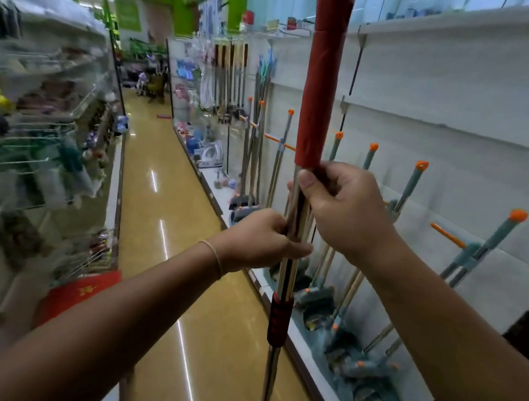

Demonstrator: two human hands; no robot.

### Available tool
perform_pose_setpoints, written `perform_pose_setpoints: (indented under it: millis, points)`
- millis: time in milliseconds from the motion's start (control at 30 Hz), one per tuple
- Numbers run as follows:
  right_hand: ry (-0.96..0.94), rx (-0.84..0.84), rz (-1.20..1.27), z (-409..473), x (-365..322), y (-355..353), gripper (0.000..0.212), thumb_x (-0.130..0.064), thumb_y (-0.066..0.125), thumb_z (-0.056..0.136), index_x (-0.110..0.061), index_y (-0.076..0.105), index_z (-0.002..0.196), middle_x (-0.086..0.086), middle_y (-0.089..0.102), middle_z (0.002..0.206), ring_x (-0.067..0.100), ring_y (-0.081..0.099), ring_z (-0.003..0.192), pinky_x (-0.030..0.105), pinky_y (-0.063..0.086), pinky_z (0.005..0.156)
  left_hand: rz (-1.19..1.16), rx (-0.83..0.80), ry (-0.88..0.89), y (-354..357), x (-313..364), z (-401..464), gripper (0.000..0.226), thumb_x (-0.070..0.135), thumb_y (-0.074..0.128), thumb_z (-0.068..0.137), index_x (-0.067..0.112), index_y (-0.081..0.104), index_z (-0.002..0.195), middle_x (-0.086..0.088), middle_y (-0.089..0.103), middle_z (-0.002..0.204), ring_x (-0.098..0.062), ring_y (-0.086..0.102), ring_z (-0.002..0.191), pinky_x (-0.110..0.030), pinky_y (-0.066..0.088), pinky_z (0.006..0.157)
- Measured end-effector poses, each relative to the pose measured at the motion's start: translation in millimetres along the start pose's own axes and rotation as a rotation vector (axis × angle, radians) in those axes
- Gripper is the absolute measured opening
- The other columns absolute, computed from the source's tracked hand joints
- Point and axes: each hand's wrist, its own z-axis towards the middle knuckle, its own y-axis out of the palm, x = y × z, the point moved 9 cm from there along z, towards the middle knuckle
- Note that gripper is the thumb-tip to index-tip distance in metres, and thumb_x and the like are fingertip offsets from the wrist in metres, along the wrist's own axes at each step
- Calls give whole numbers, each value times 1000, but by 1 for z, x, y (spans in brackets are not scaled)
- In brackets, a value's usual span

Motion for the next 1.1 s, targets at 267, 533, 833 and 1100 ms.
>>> perform_pose_setpoints:
  millis: [267, 533, 833, 1100]
  points:
    - [-43, -91, 103, 82, 18, 72, 13, -19, 57, 96, -29, 64, 93, 6, 74, 89, 18, 72, 84, 43, 60, 80, 42, -85, -53, -83, -47, 35, 32, 31, 65, 91, 0, 64, 101, -11, 62, 88, -20, 59, 78, -46, 54, 85]
    - [-152, -276, 281, 151, 22, 155, 10, -18, 59, 95, -23, 67, 94, 5, 73, 85, 15, 72, 80, 34, 59, 77, 10, 80, -246, -167, -95, 33, 40, 32, 62, 94, -2, 61, 115, -27, 60, 117, -41, 58, 108, -55, 48, 100]
    - [-309, -543, 516, 227, 14, 243, 17, -17, 58, 95, -27, 66, 84, 14, 71, 85, 32, 68, 81, 46, 55, 71, 62, 379, -516, -259, -140, 27, 40, 36, 63, 90, 4, 64, 112, -20, 64, 113, -36, 61, 107, -53, 50, 97]
    - [-424, -743, 717, 260, -17, 319, 13, -13, 58, 96, -7, 69, 91, 24, 67, 85, 37, 64, 76, 52, 53, 66, 14, 792, -728, -322, -158, -18, 21, 22, 63, 93, 10, 66, 109, -8, 69, 109, -24, 66, 99, -38, 55, 89]
